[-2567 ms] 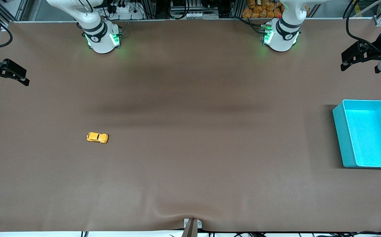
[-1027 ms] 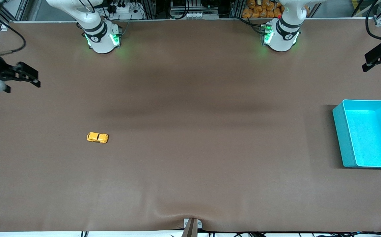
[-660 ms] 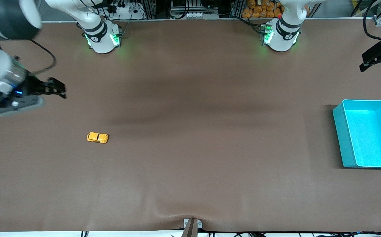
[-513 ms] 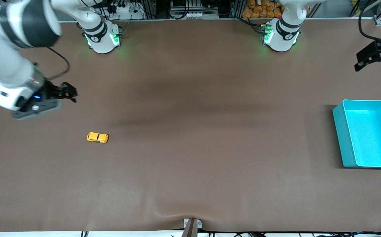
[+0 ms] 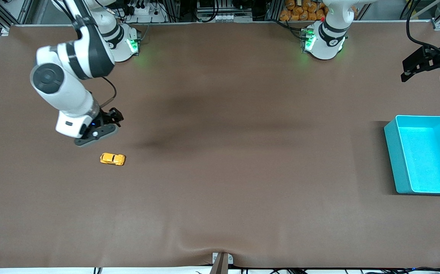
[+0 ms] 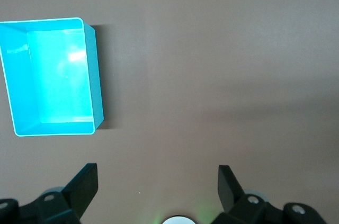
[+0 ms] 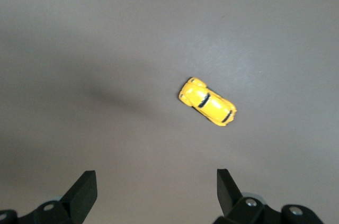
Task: Wind and store yellow beetle car
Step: 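Move the right gripper over the yellow beetle car and lower it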
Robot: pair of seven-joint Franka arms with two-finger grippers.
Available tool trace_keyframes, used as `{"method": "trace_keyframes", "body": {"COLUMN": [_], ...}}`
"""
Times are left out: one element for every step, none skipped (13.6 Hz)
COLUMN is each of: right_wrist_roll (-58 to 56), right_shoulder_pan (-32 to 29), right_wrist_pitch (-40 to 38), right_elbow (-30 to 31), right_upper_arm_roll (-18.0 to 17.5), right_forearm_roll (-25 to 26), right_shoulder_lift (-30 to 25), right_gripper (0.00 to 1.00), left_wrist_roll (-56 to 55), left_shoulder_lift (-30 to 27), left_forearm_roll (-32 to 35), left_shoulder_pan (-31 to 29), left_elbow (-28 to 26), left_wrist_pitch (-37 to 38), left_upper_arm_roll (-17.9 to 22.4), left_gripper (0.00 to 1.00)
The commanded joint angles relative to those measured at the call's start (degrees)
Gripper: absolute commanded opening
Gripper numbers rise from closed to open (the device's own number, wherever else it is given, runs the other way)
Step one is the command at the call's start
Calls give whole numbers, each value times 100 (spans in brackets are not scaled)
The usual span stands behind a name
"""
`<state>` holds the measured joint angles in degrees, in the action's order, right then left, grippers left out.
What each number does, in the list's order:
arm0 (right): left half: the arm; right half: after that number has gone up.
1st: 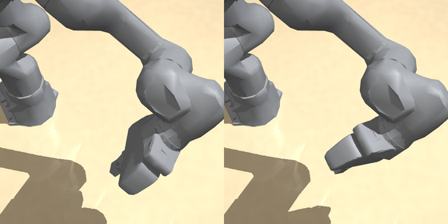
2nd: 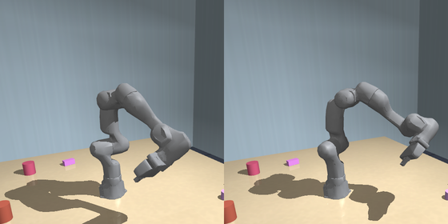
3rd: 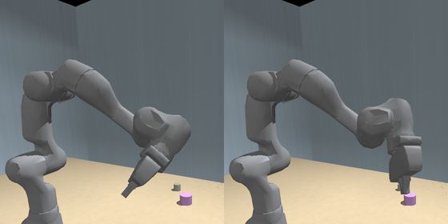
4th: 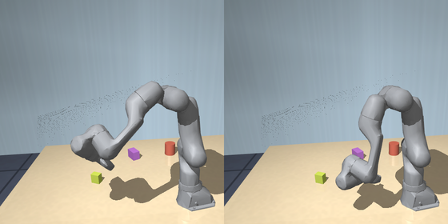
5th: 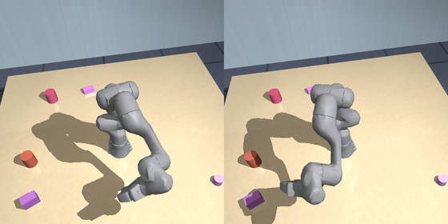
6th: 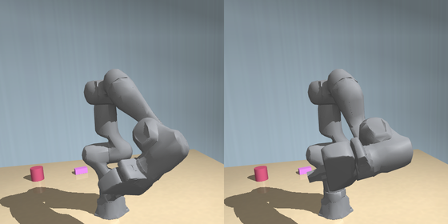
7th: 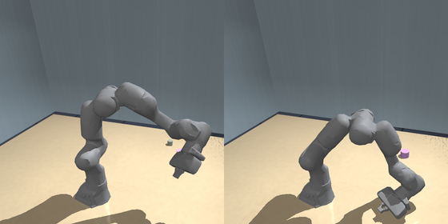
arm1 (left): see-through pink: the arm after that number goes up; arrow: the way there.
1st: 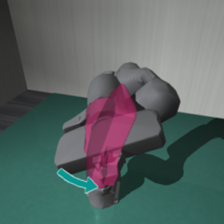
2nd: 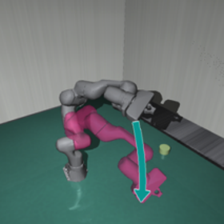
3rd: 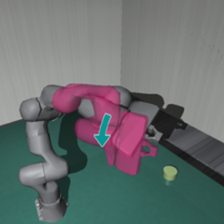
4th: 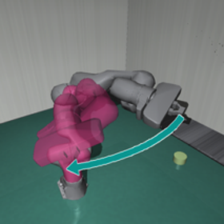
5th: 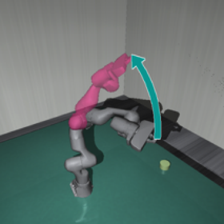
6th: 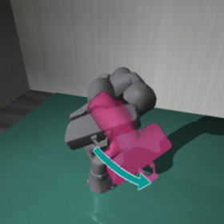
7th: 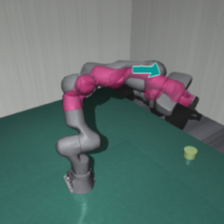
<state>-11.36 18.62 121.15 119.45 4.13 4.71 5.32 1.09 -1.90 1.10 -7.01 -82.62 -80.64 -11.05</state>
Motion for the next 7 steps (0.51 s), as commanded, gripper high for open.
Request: {"method": "trace_keyframes", "body": {"right_wrist_roll": [-85,-277,-714,-1032,-1288,-1560,-1945], "right_shoulder_pan": [290,300,300,230,134,55,-68], "right_wrist_pitch": [207,207,233,321,435,566,776], "right_elbow": [280,290,281,272,272,264,272], "right_upper_arm_roll": [35,35,35,35,44,44,44], "right_forearm_roll": [170,327,555,566,566,566,566], "right_shoulder_lift": [47,91,179,249,354,469,548], "right_gripper": [100,100,100,100,100,100,100], "left_wrist_roll": [41,41,41,41,41,41,41], "left_shoulder_lift": [-30,-21,-13,-4,5,5,14], "left_forearm_roll": [31,31,31,31,39,31,31], "left_shoulder_pan": [-11,-11,-11,-11,-11,-11,-11], "left_elbow": [-9,-9,-9,-9,-9,-17,-17], "left_wrist_pitch": [30,30,22,22,13,13,4], "left_upper_arm_roll": [-28,-28,-28,-28,-28,-28,-28], "left_gripper": [100,100,100,100,100,100,100]}}
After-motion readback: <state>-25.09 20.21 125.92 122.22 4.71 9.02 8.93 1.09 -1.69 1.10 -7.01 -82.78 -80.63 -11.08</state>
